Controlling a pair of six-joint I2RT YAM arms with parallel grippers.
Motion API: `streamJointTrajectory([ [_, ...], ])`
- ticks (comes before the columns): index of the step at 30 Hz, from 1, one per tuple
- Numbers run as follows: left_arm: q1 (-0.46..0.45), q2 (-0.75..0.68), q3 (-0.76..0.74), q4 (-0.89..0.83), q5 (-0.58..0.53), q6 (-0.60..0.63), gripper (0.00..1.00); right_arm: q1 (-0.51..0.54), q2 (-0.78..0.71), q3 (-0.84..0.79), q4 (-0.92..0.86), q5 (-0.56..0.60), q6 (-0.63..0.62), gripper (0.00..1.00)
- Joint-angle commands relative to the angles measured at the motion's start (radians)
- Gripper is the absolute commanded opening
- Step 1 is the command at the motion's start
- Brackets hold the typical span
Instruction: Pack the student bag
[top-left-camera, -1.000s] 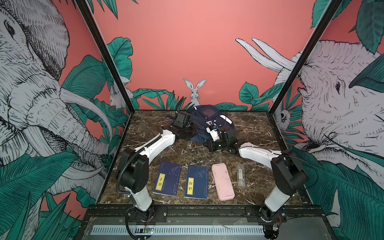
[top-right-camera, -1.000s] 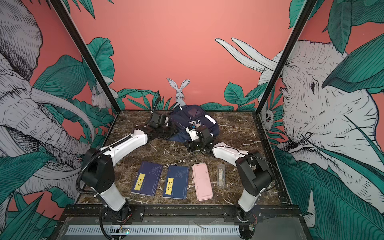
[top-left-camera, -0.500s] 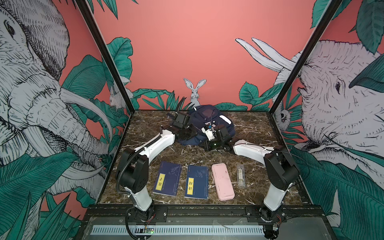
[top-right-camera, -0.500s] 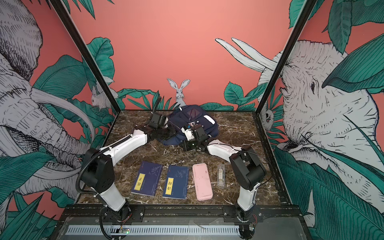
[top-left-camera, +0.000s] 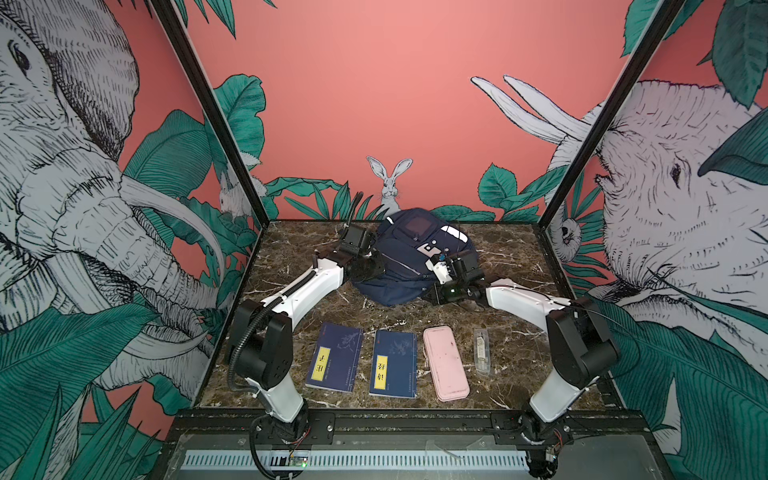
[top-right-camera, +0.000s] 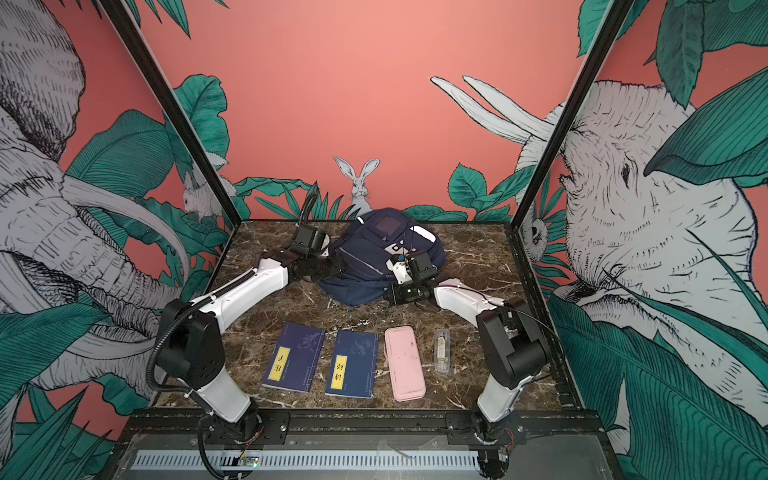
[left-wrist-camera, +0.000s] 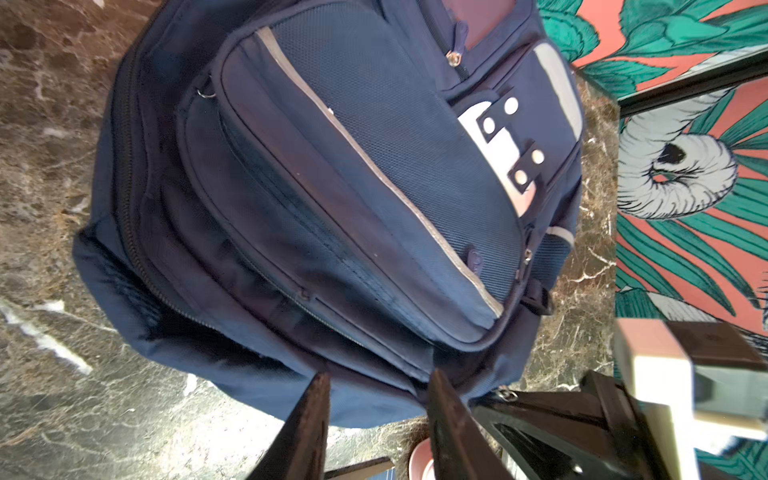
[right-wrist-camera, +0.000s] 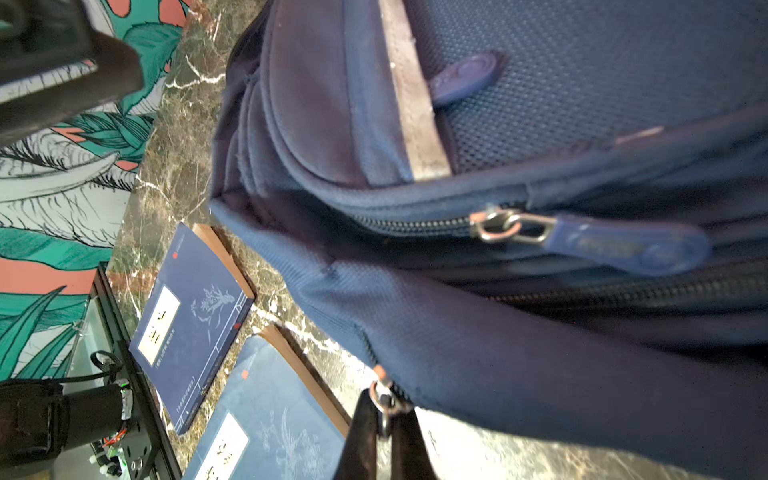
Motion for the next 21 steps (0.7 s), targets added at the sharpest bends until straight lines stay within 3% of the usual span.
streamJointTrajectory([
  [1, 0.002, 0.032, -0.002, -0.014, 0.013, 0.016, 0.41, 0.003, -0.034, -0.011, -0.042, -0.01, -0.056, 0.0],
  [17, -0.011, 0.192, 0.063, 0.144, 0.077, -0.056, 0.42, 0.048, 0.029, -0.021, -0.019, -0.041, -0.023, 0.0],
  [18, -0.012, 0.196, 0.063, 0.153, 0.077, -0.063, 0.4, 0.052, 0.036, -0.016, -0.022, -0.041, -0.023, 0.0],
  [21, -0.018, 0.197, 0.061, 0.171, 0.084, -0.082, 0.22, 0.067, 0.053, -0.005, -0.021, -0.041, -0.025, 0.0],
])
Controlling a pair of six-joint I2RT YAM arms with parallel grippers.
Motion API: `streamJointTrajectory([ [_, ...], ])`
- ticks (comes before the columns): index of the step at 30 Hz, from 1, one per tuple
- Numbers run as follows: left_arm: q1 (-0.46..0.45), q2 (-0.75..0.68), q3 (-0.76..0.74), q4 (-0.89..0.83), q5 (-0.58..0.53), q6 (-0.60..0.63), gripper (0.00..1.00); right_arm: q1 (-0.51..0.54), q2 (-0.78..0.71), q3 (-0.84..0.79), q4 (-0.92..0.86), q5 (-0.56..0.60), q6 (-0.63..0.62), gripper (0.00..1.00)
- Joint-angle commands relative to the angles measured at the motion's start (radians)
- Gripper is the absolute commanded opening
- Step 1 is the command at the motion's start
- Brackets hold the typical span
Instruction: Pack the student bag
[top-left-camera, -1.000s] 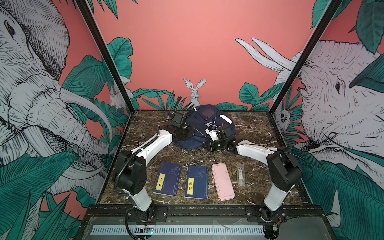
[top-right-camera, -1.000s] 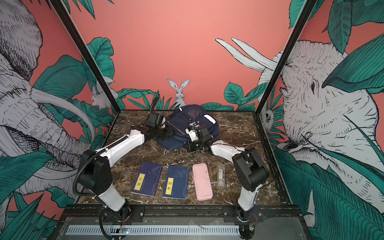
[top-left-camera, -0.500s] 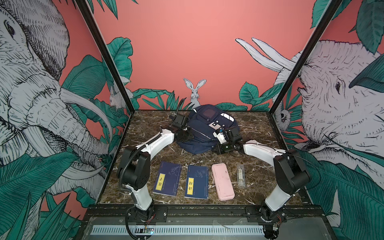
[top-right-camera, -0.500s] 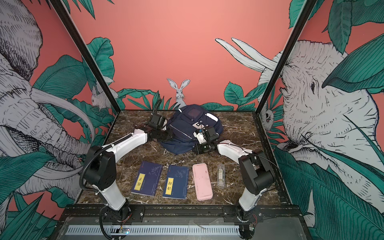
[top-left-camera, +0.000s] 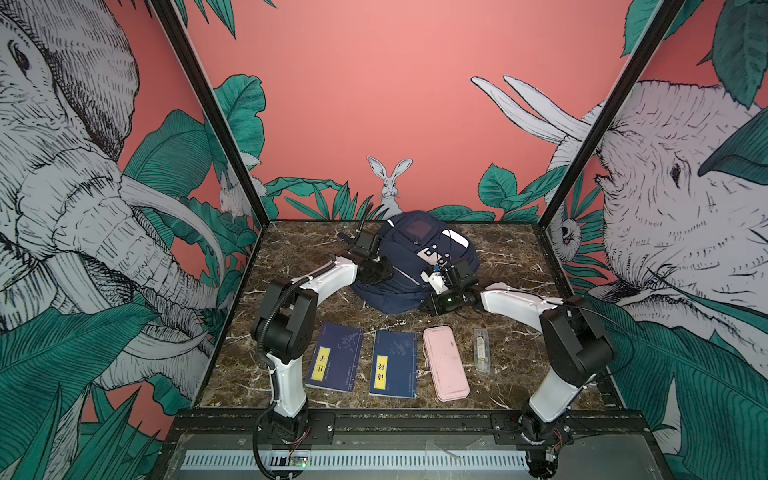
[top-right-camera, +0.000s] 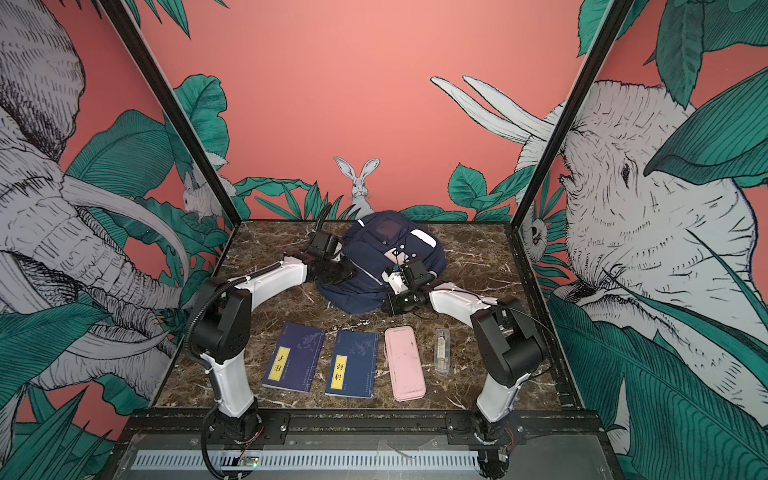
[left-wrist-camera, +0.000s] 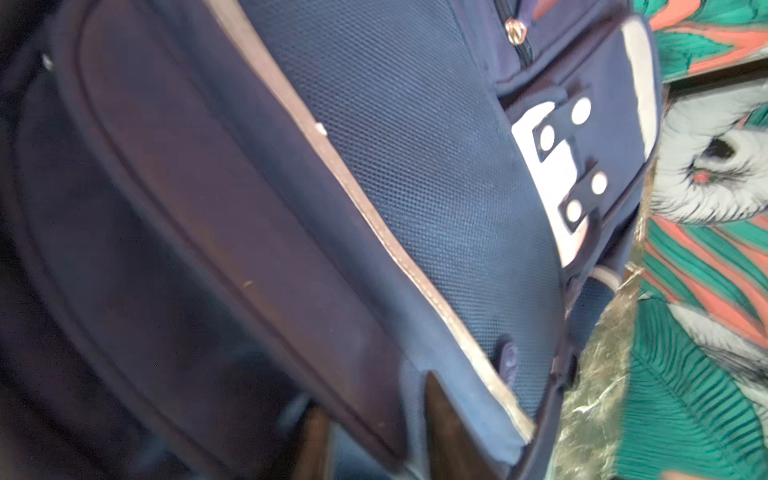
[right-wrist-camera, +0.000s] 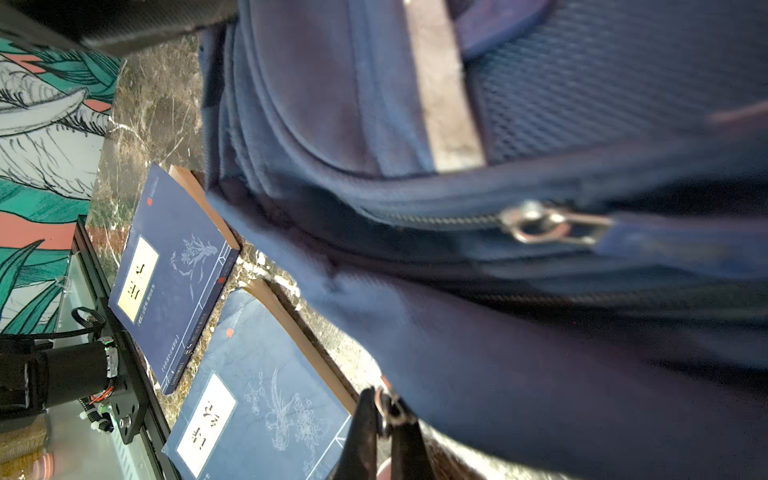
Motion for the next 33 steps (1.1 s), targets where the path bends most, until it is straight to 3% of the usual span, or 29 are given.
streamJointTrajectory([
  [1, -0.012, -0.011, 0.024, 0.055, 0.025, -0.039, 0.15, 0.024, 0.021, 0.03, 0.004, -0.033, 0.001, 0.0],
  [4, -0.015, -0.034, 0.011, 0.085, 0.026, -0.07, 0.0, 0.035, 0.038, 0.046, 0.002, -0.04, 0.001, 0.0],
  [21, -0.016, -0.105, 0.03, 0.183, 0.02, -0.18, 0.0, 0.139, 0.167, 0.204, 0.041, -0.093, 0.064, 0.0],
  [33, -0.018, -0.092, 0.058, 0.16, -0.003, -0.171, 0.0, 0.148, 0.254, 0.316, 0.285, -0.134, 0.306, 0.01],
])
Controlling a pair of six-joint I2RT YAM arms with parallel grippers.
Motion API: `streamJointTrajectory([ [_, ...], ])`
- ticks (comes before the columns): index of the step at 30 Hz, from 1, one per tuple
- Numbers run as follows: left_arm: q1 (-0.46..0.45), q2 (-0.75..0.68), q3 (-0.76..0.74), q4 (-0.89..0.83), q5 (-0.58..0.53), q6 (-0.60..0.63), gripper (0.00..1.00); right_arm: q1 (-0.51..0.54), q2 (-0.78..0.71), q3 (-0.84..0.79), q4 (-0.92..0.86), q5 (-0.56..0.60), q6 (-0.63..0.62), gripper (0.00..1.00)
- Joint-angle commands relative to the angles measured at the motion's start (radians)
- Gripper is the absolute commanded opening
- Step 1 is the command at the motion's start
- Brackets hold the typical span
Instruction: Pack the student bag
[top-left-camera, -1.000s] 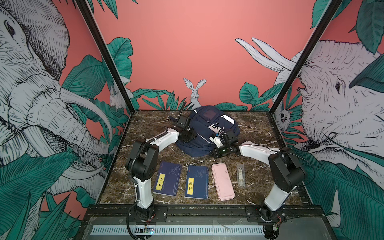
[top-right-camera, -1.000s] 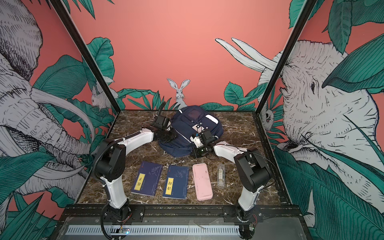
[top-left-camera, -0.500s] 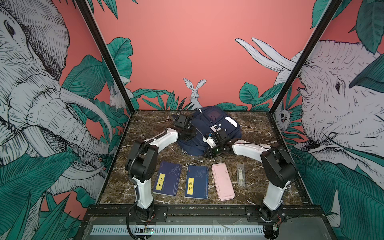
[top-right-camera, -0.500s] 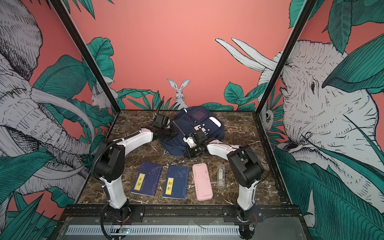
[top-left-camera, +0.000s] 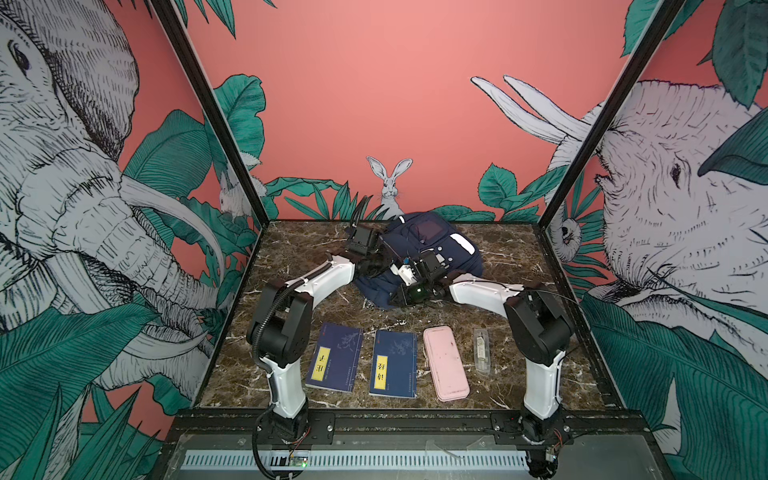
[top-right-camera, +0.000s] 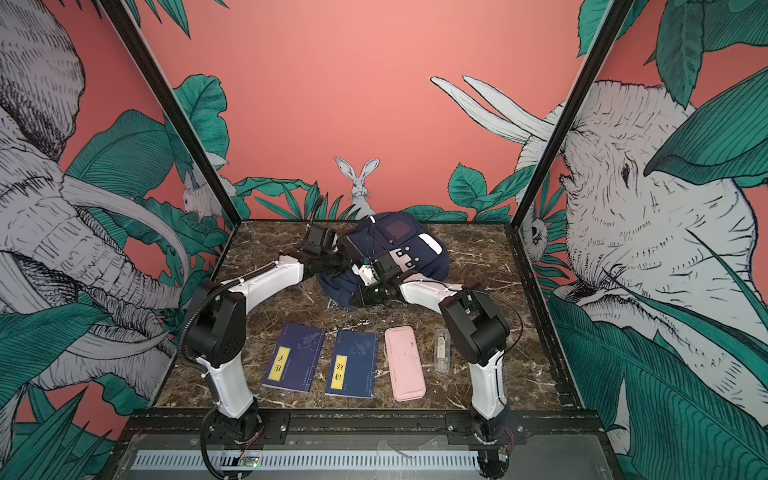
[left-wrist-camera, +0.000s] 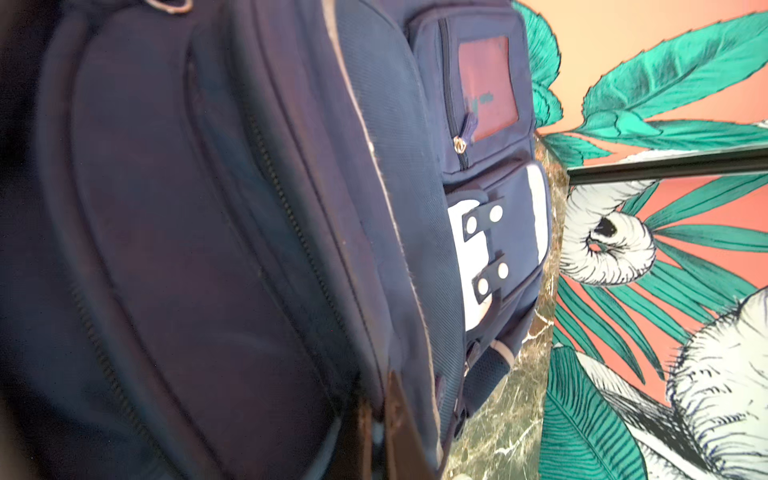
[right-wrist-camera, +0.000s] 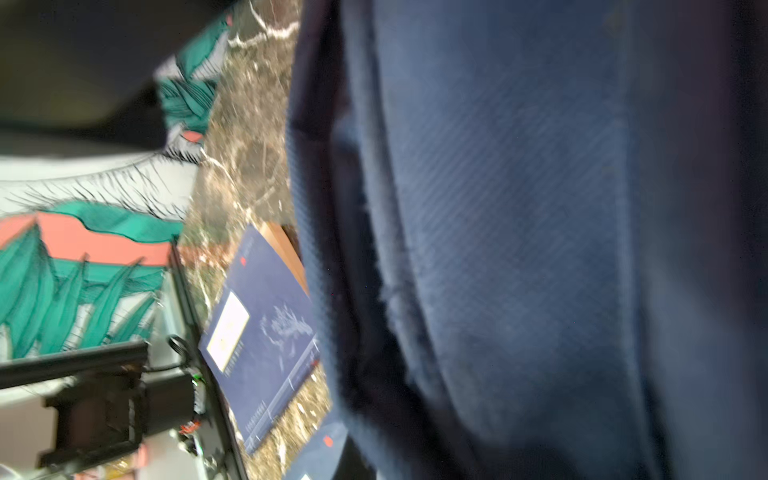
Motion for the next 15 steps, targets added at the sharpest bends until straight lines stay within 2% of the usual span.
streamJointTrajectory([
  [1, -0.02, -0.051, 0.05, 0.032, 0.017, 0.011, 0.0, 0.014, 0.008, 0.035, 0.187, -0.03, 0.095, 0.01],
  [3, -0.017, -0.047, 0.068, -0.006, 0.002, 0.044, 0.02, 0.013, -0.007, 0.021, 0.203, -0.024, 0.107, 0.01],
  [6, -0.005, -0.043, 0.108, -0.086, -0.009, 0.107, 0.25, 0.007, -0.051, -0.023, 0.183, -0.011, 0.088, 0.01],
  [10, 0.025, -0.056, 0.116, -0.144, -0.029, 0.171, 0.5, -0.009, -0.105, -0.068, 0.116, -0.004, 0.032, 0.0],
  [12, 0.039, -0.057, 0.129, -0.178, -0.039, 0.205, 0.57, -0.021, -0.128, -0.094, 0.085, -0.003, 0.007, 0.0],
  [15, 0.053, -0.027, 0.176, -0.251, -0.057, 0.279, 0.59, -0.042, -0.162, -0.128, 0.047, -0.008, -0.022, 0.01],
])
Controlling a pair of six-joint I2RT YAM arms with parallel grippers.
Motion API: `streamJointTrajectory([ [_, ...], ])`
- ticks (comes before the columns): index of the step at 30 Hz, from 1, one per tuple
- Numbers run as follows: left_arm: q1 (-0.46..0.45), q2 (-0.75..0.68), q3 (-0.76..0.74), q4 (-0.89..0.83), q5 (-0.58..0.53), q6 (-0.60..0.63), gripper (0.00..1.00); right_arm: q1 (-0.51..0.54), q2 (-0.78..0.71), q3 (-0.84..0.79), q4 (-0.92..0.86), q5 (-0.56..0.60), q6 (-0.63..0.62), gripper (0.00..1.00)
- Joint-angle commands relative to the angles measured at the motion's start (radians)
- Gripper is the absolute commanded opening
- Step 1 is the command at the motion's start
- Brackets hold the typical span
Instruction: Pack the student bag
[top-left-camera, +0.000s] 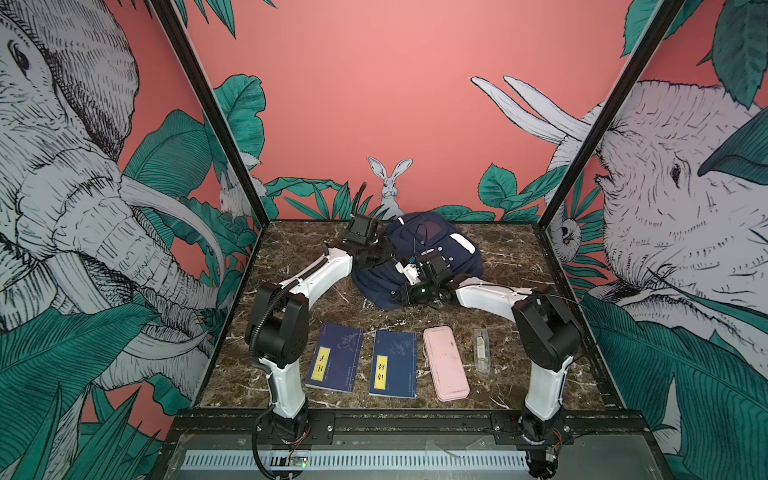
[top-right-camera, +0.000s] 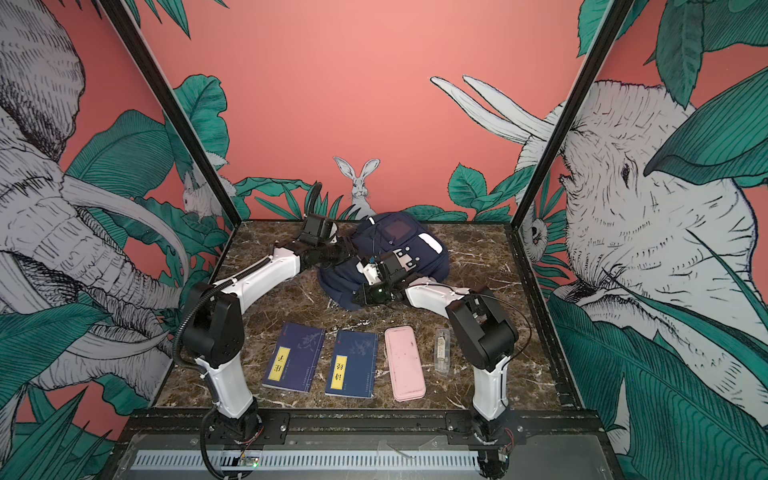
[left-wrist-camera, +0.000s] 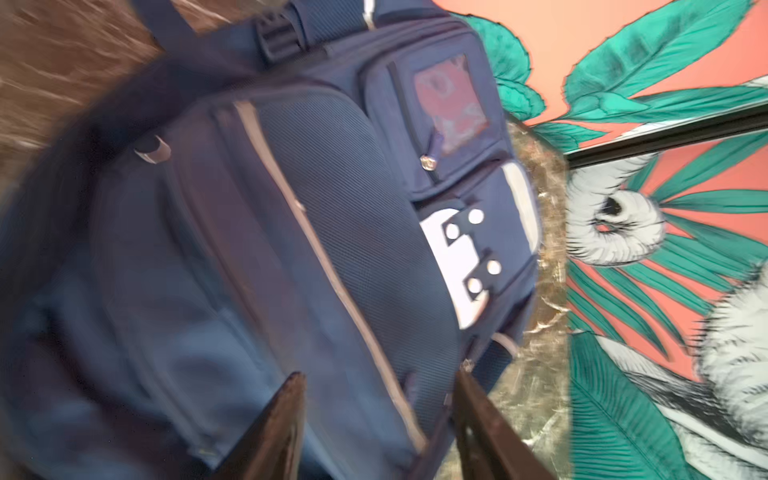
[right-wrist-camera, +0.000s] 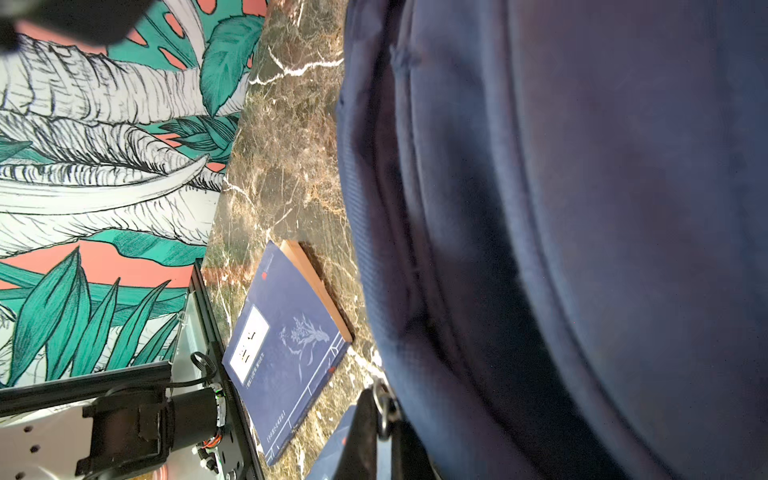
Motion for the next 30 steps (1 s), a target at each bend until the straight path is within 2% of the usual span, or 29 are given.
streamJointTrajectory([
  [1, 0.025, -0.006, 0.077, -0.129, -0.037, 0.122, 0.59, -0.022, -0.078, -0.03, -0.028, -0.011, -0.065, 0.0],
  [8, 0.036, 0.15, 0.291, -0.314, -0.111, 0.329, 0.58, -0.054, -0.157, -0.089, -0.12, 0.006, -0.139, 0.01],
  [15, 0.038, 0.36, 0.545, -0.461, -0.139, 0.475, 0.58, -0.071, -0.175, -0.118, -0.158, 0.002, -0.178, 0.01],
  [21, 0.041, 0.463, 0.626, -0.42, -0.11, 0.53, 0.56, -0.072, -0.189, -0.135, -0.152, -0.004, -0.18, 0.0],
  [25, 0.042, 0.498, 0.654, -0.405, -0.041, 0.526, 0.5, -0.072, -0.195, -0.142, -0.154, -0.004, -0.184, 0.0],
  [30, 0.044, 0.499, 0.646, -0.393, 0.01, 0.508, 0.28, -0.072, -0.193, -0.139, -0.163, 0.0, -0.193, 0.0],
])
